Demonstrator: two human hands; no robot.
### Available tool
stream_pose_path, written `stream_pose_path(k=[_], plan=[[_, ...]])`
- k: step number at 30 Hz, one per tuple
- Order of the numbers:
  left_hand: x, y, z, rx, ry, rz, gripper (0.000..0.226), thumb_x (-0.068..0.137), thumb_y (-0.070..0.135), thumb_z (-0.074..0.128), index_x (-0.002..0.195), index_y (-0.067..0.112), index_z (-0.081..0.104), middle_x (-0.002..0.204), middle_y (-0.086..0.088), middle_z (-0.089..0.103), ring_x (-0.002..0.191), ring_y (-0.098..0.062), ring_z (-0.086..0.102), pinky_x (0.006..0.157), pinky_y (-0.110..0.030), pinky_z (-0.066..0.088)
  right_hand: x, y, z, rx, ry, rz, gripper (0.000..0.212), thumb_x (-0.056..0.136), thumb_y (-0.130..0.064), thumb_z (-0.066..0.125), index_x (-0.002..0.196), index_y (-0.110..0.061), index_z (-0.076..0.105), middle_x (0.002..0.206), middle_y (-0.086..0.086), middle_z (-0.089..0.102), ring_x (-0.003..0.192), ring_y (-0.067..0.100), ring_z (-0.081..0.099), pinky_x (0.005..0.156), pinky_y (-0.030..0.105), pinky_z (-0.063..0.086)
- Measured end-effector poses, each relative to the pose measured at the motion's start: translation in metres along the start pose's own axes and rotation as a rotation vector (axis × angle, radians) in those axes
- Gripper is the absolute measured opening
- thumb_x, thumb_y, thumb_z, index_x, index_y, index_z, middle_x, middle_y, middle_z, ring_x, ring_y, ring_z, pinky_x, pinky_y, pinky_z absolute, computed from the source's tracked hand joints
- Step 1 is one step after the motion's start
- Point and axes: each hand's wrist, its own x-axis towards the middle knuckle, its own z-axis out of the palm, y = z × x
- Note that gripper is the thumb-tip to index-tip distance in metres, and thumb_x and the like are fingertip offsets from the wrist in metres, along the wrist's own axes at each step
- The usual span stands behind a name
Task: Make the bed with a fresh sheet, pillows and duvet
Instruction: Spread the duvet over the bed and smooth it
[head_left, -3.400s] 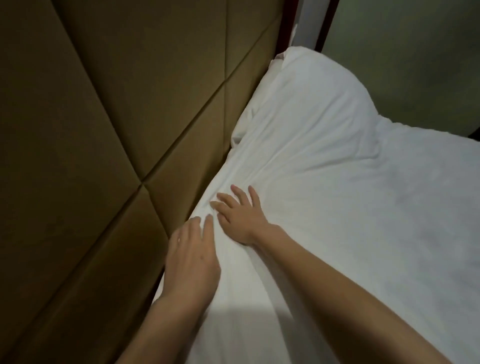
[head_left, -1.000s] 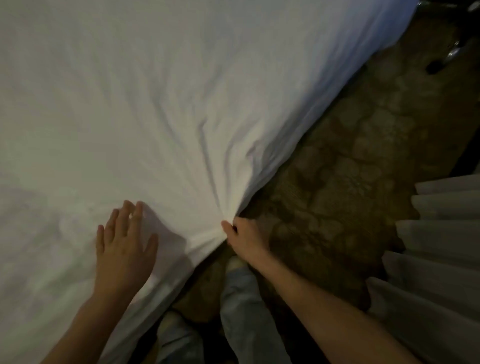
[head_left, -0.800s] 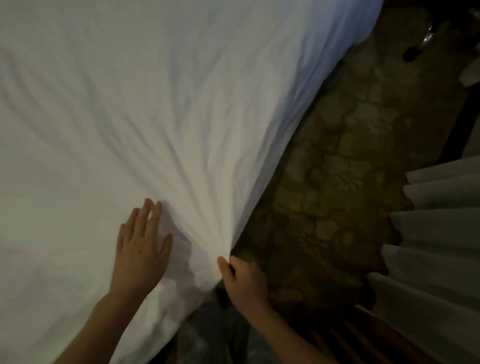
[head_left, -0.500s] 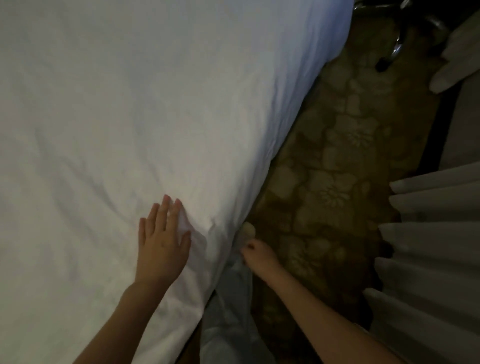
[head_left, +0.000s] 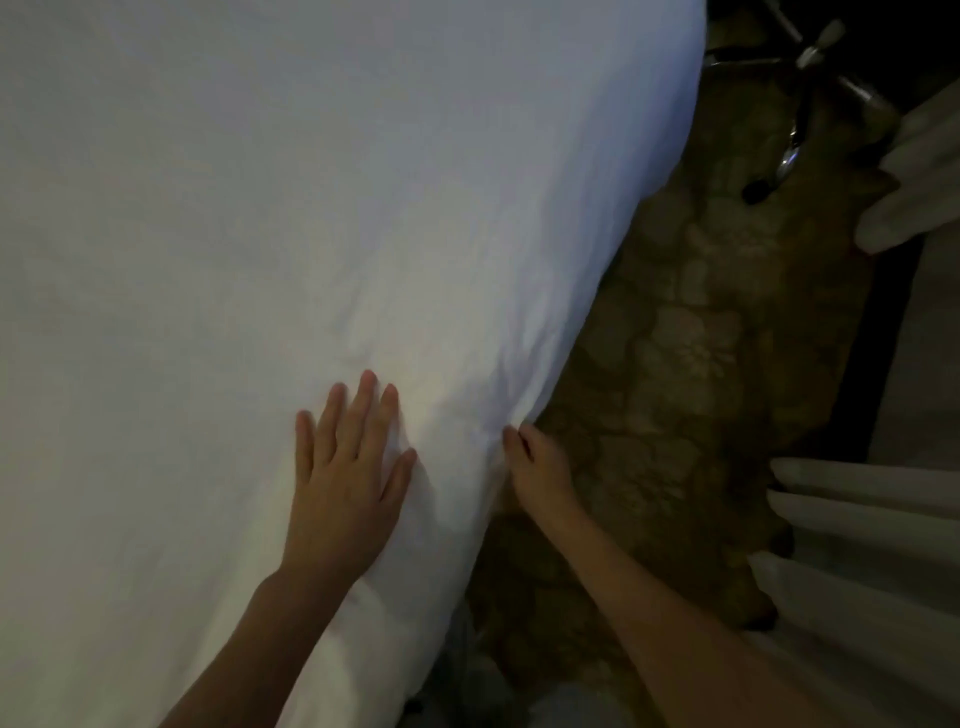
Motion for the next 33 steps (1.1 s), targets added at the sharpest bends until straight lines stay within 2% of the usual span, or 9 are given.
stream_pose_path(k=[5, 10, 15, 17, 19, 21, 24, 27, 33], plan=[[0.087, 0.046, -0.012, 0.015, -0.037, 0.086, 0.06, 0.099, 0.047, 0.013, 0.148, 0.017, 0.031, 0.156, -0.009, 0.025, 0.143, -0.034, 0.021, 0.113, -0.055, 0.021, -0.034, 0.023, -0.055, -0.277, -0.045, 0.202, 0.063, 0.083, -0.077, 0.031, 0.109, -0.027, 0.06, 0.1, -0.008, 0.061, 0.093, 0.012, 0.058, 0.087, 0.022, 0.045], [0.187, 0.089, -0.021, 0.063, -0.03, 0.027, 0.061, 0.098, 0.05, 0.01, 0.148, 0.02, 0.029, 0.156, -0.008, 0.026, 0.142, -0.035, 0.024, 0.112, -0.056, 0.019, 0.074, 0.008, -0.074, -0.154, -0.422, 0.329, 0.019, 0.098, -0.025, 0.045, 0.081, -0.03, 0.053, 0.093, -0.004, 0.056, 0.094, 0.015, 0.054, 0.093, 0.027, 0.046], [0.322, 0.148, -0.025, 0.118, 0.043, -0.024, 0.061, 0.097, 0.048, 0.018, 0.149, 0.018, 0.029, 0.156, -0.011, 0.025, 0.143, -0.037, 0.021, 0.112, -0.061, 0.013, 0.279, -0.092, -0.195, 0.191, -0.055, 0.284, 0.016, 0.1, -0.025, 0.044, 0.085, -0.025, 0.047, 0.084, -0.006, 0.05, 0.074, 0.005, 0.048, 0.067, 0.013, 0.04], [0.379, 0.172, -0.032, 0.118, 0.082, -0.043, 0.061, 0.094, 0.044, 0.027, 0.149, 0.018, 0.028, 0.157, -0.012, 0.024, 0.143, -0.039, 0.019, 0.112, -0.063, 0.013, 0.361, -0.128, -0.229, 0.41, 0.084, 0.213, 0.024, 0.095, -0.039, 0.052, 0.103, -0.018, 0.059, 0.1, 0.003, 0.061, 0.089, 0.017, 0.06, 0.079, 0.026, 0.05], [0.427, 0.192, -0.039, 0.12, 0.132, -0.025, 0.059, 0.094, 0.039, 0.03, 0.149, 0.017, 0.03, 0.156, -0.012, 0.024, 0.143, -0.038, 0.019, 0.111, -0.063, 0.014, 0.423, -0.16, -0.247, 0.524, 0.122, 0.23, 0.066, 0.09, -0.049, 0.057, 0.146, -0.024, 0.031, 0.137, 0.01, 0.049, 0.119, 0.031, 0.054, 0.099, 0.047, 0.047], [0.463, 0.21, -0.045, 0.098, 0.151, -0.03, 0.056, 0.095, 0.035, 0.03, 0.148, 0.017, 0.033, 0.156, -0.011, 0.026, 0.143, -0.037, 0.02, 0.11, -0.063, 0.014, 0.47, -0.189, -0.259, 0.573, 0.124, 0.212, 0.074, 0.093, -0.046, 0.054, 0.15, -0.042, 0.007, 0.146, 0.009, 0.039, 0.127, 0.032, 0.047, 0.106, 0.05, 0.041], [0.5, 0.223, -0.045, 0.118, 0.113, -0.039, 0.058, 0.093, 0.039, 0.03, 0.147, 0.018, 0.035, 0.155, -0.008, 0.028, 0.142, -0.036, 0.022, 0.108, -0.065, 0.014, 0.505, -0.206, -0.278, 0.652, 0.067, 0.166, 0.049, 0.099, -0.039, 0.048, 0.143, -0.041, 0.026, 0.12, 0.005, 0.057, 0.11, 0.025, 0.057, 0.101, 0.041, 0.046], [0.52, 0.231, -0.038, 0.2, 0.054, -0.071, 0.061, 0.092, 0.045, 0.029, 0.148, 0.02, 0.032, 0.156, -0.006, 0.027, 0.143, -0.035, 0.022, 0.107, -0.068, 0.011, 0.51, -0.201, -0.297, 0.322, 0.01, 0.021, 0.008, 0.099, -0.025, 0.049, 0.1, -0.017, 0.052, 0.083, 0.002, 0.059, 0.081, 0.018, 0.057, 0.079, 0.03, 0.049], [0.546, 0.24, -0.046, 0.186, 0.058, -0.092, 0.061, 0.092, 0.044, 0.03, 0.148, 0.02, 0.032, 0.156, -0.006, 0.028, 0.143, -0.032, 0.021, 0.107, -0.067, 0.014, 0.473, -0.195, -0.382, -0.004, 0.006, -0.082, 0.013, 0.098, -0.017, 0.051, 0.091, -0.009, 0.058, 0.078, -0.003, 0.056, 0.07, 0.003, 0.052, 0.062, 0.012, 0.04]])
